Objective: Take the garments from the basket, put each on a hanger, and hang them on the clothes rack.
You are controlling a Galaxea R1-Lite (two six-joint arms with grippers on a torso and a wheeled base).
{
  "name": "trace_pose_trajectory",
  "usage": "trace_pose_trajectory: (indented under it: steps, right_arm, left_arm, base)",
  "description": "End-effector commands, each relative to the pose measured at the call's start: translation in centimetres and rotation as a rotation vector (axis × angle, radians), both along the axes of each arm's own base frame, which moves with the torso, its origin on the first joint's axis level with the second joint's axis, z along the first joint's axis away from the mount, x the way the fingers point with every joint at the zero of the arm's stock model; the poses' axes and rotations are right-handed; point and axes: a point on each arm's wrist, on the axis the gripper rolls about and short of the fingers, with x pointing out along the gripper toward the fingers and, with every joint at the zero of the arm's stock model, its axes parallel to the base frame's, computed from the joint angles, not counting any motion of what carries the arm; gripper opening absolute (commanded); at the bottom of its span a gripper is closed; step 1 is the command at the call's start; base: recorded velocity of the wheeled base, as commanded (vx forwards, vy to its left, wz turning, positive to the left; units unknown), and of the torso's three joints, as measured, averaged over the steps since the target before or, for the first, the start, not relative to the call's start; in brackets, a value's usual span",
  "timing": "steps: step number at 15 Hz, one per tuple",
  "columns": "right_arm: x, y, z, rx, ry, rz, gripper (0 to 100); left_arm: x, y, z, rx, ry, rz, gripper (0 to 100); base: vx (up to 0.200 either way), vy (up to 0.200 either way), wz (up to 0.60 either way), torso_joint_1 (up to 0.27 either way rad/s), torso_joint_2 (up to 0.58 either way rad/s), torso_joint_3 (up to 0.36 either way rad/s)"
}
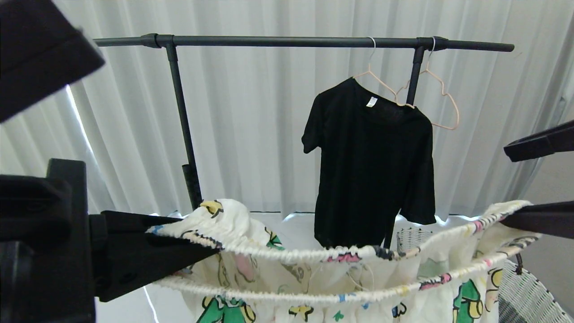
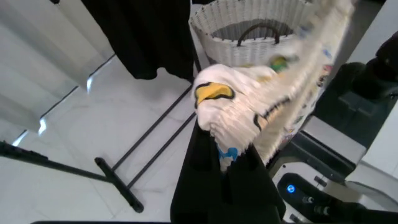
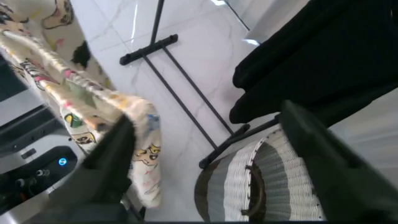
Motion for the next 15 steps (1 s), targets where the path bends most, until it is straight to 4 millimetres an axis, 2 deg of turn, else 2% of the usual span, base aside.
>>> trace_pose_trajectory:
  steps: [1, 5, 8, 9, 10, 11, 12, 15]
  right_arm:
    - [-0.5, -0.8, 0.1, 0.014, -0.006, 0.002, 100]
    - [-1.5, -2.3, -0.3, 0.047, 0.012, 0.063, 100]
    - [-1.5, -3.2, -1.1, 0.017, 0.004, -0.007, 100]
    - [-0.7, -4.6, -2.2, -0.055, -0.034, -0.228, 100]
    - [-0.4, -5.5, -2.6, -0.060, -0.030, -0.315, 100]
    - [-0.3, -6.2, -2.9, -0.059, -0.028, -0.372, 100]
    - [-0.4, -7.4, -3.5, -0.055, -0.031, -0.458, 100]
    - [-0.7, -8.9, -6.3, -0.016, -0.093, -0.606, 100]
  left_arm:
    - [0.3, 0.2, -0.6, 0.022, 0.002, 0.031, 0]
    - [2.0, -0.8, -1.6, 0.103, -0.030, 0.184, 0]
    - [2.2, -0.6, -2.0, 0.126, -0.031, 0.207, 0]
    - [2.4, 0.5, -2.8, 0.174, -0.062, 0.306, 0]
    - [2.0, 1.6, -3.3, 0.196, -0.083, 0.354, 0]
    - [1.7, 2.4, -3.7, 0.203, -0.087, 0.374, 0]
    - [1.3, 4.1, -4.3, 0.203, -0.084, 0.417, 0]
    - [0.6, 7.3, -5.7, 0.210, -0.070, 0.551, 0]
  base:
    - [0.000, 0.000, 0.00, 0.000, 0.00, 0.000]
    - [0.000, 0.000, 0.00, 0.000, 0.00, 0.000]
    - [0.000, 0.000, 0.00, 0.000, 0.00, 0.000]
    - [0.000, 0.000, 0.00, 0.000, 0.00, 0.000]
    - [0.000, 0.000, 0.00, 0.000, 0.00, 0.000]
    - [0.000, 0.000, 0.00, 0.000, 0.00, 0.000]
    - [0.000, 0.000, 0.00, 0.000, 0.00, 0.000]
    - [0.000, 0.000, 0.00, 0.000, 0.00, 0.000]
